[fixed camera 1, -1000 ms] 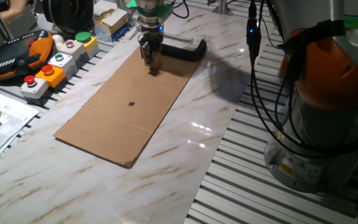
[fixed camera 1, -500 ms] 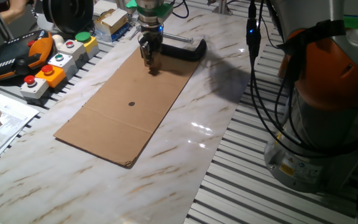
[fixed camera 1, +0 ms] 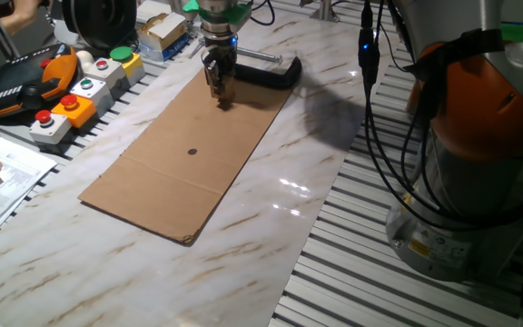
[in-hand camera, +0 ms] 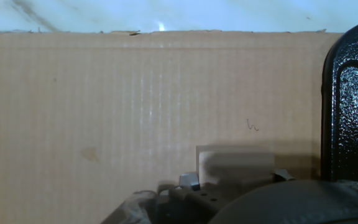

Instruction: Hold a small block with the gripper and sweep it from left to right on the table

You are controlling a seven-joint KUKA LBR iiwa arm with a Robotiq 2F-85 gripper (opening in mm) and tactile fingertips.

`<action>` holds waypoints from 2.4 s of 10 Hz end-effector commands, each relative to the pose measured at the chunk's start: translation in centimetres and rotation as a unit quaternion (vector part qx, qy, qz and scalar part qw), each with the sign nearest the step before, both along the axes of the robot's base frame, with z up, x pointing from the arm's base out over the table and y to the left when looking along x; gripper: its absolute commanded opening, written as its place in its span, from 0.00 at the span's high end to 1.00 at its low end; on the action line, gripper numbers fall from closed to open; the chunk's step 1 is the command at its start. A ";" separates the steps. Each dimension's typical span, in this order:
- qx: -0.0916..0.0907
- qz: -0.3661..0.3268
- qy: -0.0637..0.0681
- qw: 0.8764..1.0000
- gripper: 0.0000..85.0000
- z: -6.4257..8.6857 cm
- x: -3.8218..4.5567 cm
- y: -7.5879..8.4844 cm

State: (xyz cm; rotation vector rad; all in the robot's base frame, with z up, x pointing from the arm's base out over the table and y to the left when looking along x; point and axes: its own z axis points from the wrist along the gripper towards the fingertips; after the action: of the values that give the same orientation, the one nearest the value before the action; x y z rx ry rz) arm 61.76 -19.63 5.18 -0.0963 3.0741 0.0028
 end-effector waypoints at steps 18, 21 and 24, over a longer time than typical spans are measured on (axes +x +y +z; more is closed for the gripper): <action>0.003 0.001 -0.002 1.000 0.99 -0.1 0.54 1.0; 0.003 0.000 -0.002 1.000 0.99 -0.2 0.58 1.3; 0.004 0.000 -0.002 1.000 0.99 -0.4 0.60 1.6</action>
State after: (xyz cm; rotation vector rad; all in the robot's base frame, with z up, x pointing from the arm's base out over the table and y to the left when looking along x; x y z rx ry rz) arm 62.42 -18.03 4.82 -0.0941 3.0693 0.0154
